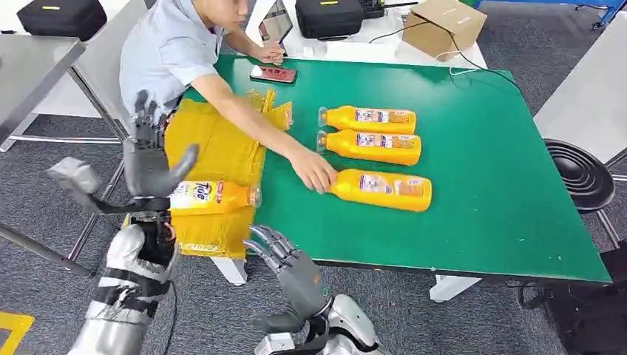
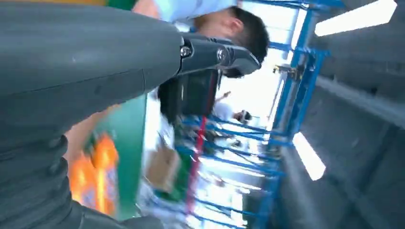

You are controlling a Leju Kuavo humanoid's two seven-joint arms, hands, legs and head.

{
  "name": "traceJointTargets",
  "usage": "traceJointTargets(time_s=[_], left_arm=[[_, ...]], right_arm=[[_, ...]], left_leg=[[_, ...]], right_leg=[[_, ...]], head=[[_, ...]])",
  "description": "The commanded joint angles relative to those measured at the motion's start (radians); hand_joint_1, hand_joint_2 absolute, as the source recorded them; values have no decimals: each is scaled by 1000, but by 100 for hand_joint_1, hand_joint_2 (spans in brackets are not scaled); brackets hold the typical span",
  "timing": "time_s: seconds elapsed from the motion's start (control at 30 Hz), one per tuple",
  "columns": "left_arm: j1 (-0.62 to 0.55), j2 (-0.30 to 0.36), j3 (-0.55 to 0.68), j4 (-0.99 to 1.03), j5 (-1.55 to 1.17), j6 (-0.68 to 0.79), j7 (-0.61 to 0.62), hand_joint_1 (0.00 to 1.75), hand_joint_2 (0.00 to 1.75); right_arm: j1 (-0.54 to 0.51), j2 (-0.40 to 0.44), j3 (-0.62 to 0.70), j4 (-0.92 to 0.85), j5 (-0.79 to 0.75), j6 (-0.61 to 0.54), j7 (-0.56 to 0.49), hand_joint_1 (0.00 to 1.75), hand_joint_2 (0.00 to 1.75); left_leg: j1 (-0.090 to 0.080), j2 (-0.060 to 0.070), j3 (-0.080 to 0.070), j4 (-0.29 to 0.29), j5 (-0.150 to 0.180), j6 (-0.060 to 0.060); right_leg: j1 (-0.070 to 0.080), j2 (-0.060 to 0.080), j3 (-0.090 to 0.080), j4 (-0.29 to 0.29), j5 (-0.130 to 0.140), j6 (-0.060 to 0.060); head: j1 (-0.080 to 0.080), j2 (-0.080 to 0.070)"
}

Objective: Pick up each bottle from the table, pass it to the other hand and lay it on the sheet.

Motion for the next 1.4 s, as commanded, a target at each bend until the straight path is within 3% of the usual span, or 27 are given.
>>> traceJointTargets(time_s=[0.03,0.2,0.3,0.47,0.53,0.6,0.7,0.9,1.1,1.27,1.4], left_arm=[[289,-100,29,-266,121,-27,-16,0,175],[413,-98,-40,-282,-118,148,-98,0,175],[434,-80,-77,-271,-139,167,-124,0,175],[433,-75,-78,-276,-140,170,-125,0,175],[443,-84,-85,-285,-151,185,-126,0,175],[451,-80,-110,-290,-169,200,-127,0,175],[439,-78,-141,-272,-214,240,-139,0,175],[435,-76,-140,-271,-214,244,-141,0,175],[411,-71,-156,-262,-227,270,-159,0,175],[395,-71,-159,-251,-226,282,-160,0,175],[375,-65,-170,-234,-221,280,-158,0,175]], right_arm=[[1,-101,-206,-8,97,-108,65,0,175],[-29,-178,-430,78,286,-189,199,0,175],[-51,-199,-490,130,306,-169,189,0,175],[-55,-194,-498,137,310,-164,184,0,175],[-71,-211,-524,164,341,-157,235,0,175],[-134,-236,-551,269,392,-129,298,0,175],[-212,-239,-581,404,385,-109,290,0,175],[-213,-231,-579,412,388,-111,289,0,175],[-292,-209,-580,571,406,-73,316,0,175],[-356,-212,-560,703,477,-84,412,0,175],[-388,-192,-594,749,425,-8,359,0,175]], left_leg=[[0,2,6,-2,-3,0],[-2,0,4,-2,-1,1],[-2,-2,5,-2,-2,1],[-2,-1,4,-1,-2,1],[-2,0,4,-1,-3,0],[-3,-1,1,-1,-1,1],[-2,1,4,-1,-2,1],[-2,1,6,0,-3,1],[-2,0,2,-1,-1,1],[-3,0,1,0,-1,1],[-2,0,2,-1,-1,1]], right_leg=[[0,0,6,-3,-2,-1],[-3,-1,4,-4,-1,0],[-2,-3,7,-5,-1,-1],[-2,-2,5,-3,-1,-1],[-1,-1,5,-3,-2,-2],[-2,-1,2,-2,-1,0],[-1,1,5,-3,0,-1],[-1,-1,7,-3,-2,-1],[-2,-1,2,-2,0,-1],[-2,0,2,-2,0,0],[-2,-1,3,-2,0,0]], head=[[0,0],[0,0],[0,0],[0,0],[0,0],[0,0],[0,0],[0,0],[-1,0],[0,0],[0,0]])
